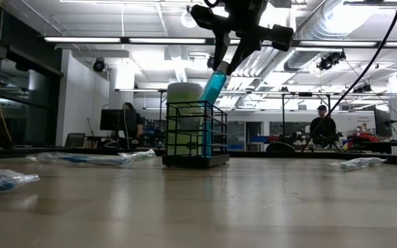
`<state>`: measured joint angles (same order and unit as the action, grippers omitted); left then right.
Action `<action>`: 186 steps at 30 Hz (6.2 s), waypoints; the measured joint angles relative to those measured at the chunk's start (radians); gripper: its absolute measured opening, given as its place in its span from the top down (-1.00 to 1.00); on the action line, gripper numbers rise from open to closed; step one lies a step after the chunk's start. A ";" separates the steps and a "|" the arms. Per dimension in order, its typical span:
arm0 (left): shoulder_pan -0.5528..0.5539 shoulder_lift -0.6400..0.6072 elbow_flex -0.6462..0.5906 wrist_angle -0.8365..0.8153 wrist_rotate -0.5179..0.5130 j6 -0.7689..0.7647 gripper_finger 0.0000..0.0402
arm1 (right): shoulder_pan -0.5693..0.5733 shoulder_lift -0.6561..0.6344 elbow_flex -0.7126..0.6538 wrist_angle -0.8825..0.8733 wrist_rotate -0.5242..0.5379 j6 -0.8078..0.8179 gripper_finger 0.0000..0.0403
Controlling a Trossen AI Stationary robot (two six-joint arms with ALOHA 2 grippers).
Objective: Pick & Place toothbrushing station
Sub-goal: Put the blue mouthwash into the middle section of the black wire organizer, then put the top right green toothbrush into the right section of the black wire organizer
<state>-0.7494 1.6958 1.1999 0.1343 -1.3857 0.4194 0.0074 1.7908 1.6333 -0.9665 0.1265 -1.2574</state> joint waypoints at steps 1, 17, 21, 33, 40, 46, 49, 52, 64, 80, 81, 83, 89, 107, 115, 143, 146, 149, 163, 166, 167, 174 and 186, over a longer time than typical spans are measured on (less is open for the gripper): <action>0.000 0.000 0.000 0.000 0.000 -0.001 0.00 | 0.000 0.000 0.000 0.000 -0.002 0.001 0.56; 0.000 0.000 0.000 0.000 0.000 -0.013 0.00 | 0.001 0.000 0.000 -0.023 -0.032 0.007 0.56; 0.000 0.000 0.000 0.000 0.000 -0.016 0.00 | -0.015 0.000 0.000 -0.033 -0.054 0.008 0.56; 0.000 0.000 0.000 0.000 0.000 -0.016 0.00 | -0.075 0.000 0.000 -0.038 -0.133 0.031 0.56; 0.000 0.000 0.000 0.000 0.000 -0.008 0.00 | -0.103 0.000 0.000 -0.020 -0.189 0.031 0.56; 0.000 0.000 0.000 0.000 0.000 -0.002 0.00 | -0.108 0.021 -0.001 -0.014 -0.208 0.031 0.56; 0.000 0.000 0.000 0.000 -0.003 -0.001 0.00 | -0.108 0.043 0.000 -0.013 -0.210 0.031 0.56; 0.000 0.000 0.000 0.000 -0.004 -0.002 0.00 | -0.111 0.065 -0.001 -0.012 -0.208 0.030 0.56; 0.000 0.000 0.000 -0.001 -0.006 0.006 0.00 | -0.130 0.101 -0.001 -0.008 -0.219 0.039 0.56; 0.000 0.000 0.000 -0.001 -0.007 0.007 0.00 | -0.134 0.114 0.000 0.011 -0.237 0.083 0.52; 0.000 0.000 0.000 -0.001 -0.007 0.007 0.00 | -0.134 0.114 0.000 0.011 -0.237 0.083 0.53; 0.000 0.000 0.000 -0.001 -0.007 0.007 0.00 | -0.134 0.114 0.000 0.010 -0.237 0.083 0.53; 0.000 0.000 0.000 0.000 -0.007 0.007 0.00 | -0.134 0.114 0.000 0.014 -0.236 0.087 0.39; -0.027 0.000 0.000 0.000 -0.042 0.011 0.00 | -0.134 0.114 0.000 0.035 -0.233 0.136 0.42; -0.027 0.000 0.000 0.000 -0.043 0.011 0.00 | -0.125 0.113 0.000 0.036 -0.196 0.140 0.42; -0.018 0.000 0.000 0.000 -0.046 -0.014 0.00 | -0.100 -0.042 0.000 -0.016 -0.144 0.550 0.41; 0.004 0.000 0.000 0.000 -0.047 -0.007 0.00 | -0.113 -0.083 0.000 -0.086 -0.138 0.712 0.41; 0.036 0.000 0.000 0.003 -0.049 -0.006 0.00 | -0.131 -0.112 0.000 -0.153 -0.159 0.873 0.41; 0.080 -0.021 -0.001 -0.004 -0.089 -0.011 0.00 | -0.195 -0.144 0.000 -0.291 -0.269 1.214 0.41; 0.118 -0.065 0.000 -0.063 -0.074 -0.125 0.00 | -0.193 -0.144 0.000 -0.275 -0.310 1.220 0.41; 0.135 -0.081 0.000 -0.114 -0.055 -0.174 0.00 | -0.191 -0.144 0.000 -0.277 -0.313 1.231 0.41; 0.292 -0.245 0.000 -0.523 0.469 -0.523 0.00 | -0.176 -0.205 -0.047 -0.275 -0.212 1.288 0.41; 0.476 -0.304 -0.036 -0.585 0.624 -0.499 0.00 | -0.169 -0.522 -0.396 -0.094 -0.150 1.522 0.41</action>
<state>-0.2734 1.3918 1.1644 -0.4505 -0.7615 -0.0798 -0.1613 1.2684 1.2376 -1.0609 -0.0237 0.2643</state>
